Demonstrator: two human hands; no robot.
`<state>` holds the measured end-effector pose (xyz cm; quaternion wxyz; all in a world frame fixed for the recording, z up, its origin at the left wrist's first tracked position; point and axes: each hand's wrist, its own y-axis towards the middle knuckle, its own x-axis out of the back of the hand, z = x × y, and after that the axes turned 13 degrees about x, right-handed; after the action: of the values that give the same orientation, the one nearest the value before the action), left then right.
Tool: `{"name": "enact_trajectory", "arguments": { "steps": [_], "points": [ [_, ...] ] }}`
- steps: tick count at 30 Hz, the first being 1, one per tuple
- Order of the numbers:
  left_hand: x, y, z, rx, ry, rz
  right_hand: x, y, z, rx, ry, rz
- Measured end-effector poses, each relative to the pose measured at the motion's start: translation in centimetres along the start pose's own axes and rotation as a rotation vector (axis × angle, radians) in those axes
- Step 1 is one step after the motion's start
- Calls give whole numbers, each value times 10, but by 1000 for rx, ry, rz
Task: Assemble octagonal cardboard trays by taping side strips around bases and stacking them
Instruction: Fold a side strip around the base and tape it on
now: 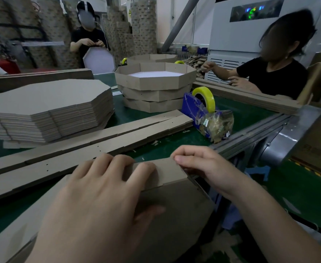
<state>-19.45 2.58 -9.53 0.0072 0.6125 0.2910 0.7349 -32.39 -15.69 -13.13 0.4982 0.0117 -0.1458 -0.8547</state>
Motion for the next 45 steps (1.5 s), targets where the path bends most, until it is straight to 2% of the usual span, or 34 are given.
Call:
{"name": "enact_trajectory", "arguments": {
  "steps": [3, 10, 20, 23, 26, 28, 30, 32, 33, 35, 37, 39, 45],
  "points": [
    [1, 0, 2, 2, -43, -15, -3, 5, -1, -37, 211, 35],
    [2, 4, -1, -21, -47, -28, -7, 5, -6, -60, 339, 35],
    [1, 17, -13, -78, -125, 42, -4, 7, -3, -99, 341, 27],
    [-1, 18, -12, -73, -140, 29, -2, 8, -5, -108, 354, 78],
    [-4, 18, -9, -66, -137, 17, 8, 14, 0, -53, 171, 111],
    [-4, 18, -7, -64, -138, 8, 30, 23, 7, 71, -15, -35],
    [-4, 18, -5, -56, -149, -2, 62, 36, 11, 124, -162, -366],
    [-5, 18, -4, -44, -146, -8, 101, 51, 8, 91, -500, -664],
    [-6, 17, -4, -39, -141, -9, 120, 57, 3, 35, -667, -724],
    [-6, 17, -5, -34, -137, -11, 152, 67, -12, -125, -821, -710],
    [-5, 18, -6, -32, -139, -9, 171, 74, -22, -264, -786, -644],
    [-4, 17, -6, -38, -148, -6, 181, 77, -26, -346, -647, -634],
    [-3, 16, -6, -32, -167, 2, 187, 87, -25, -410, -266, -709]
  ]
}}
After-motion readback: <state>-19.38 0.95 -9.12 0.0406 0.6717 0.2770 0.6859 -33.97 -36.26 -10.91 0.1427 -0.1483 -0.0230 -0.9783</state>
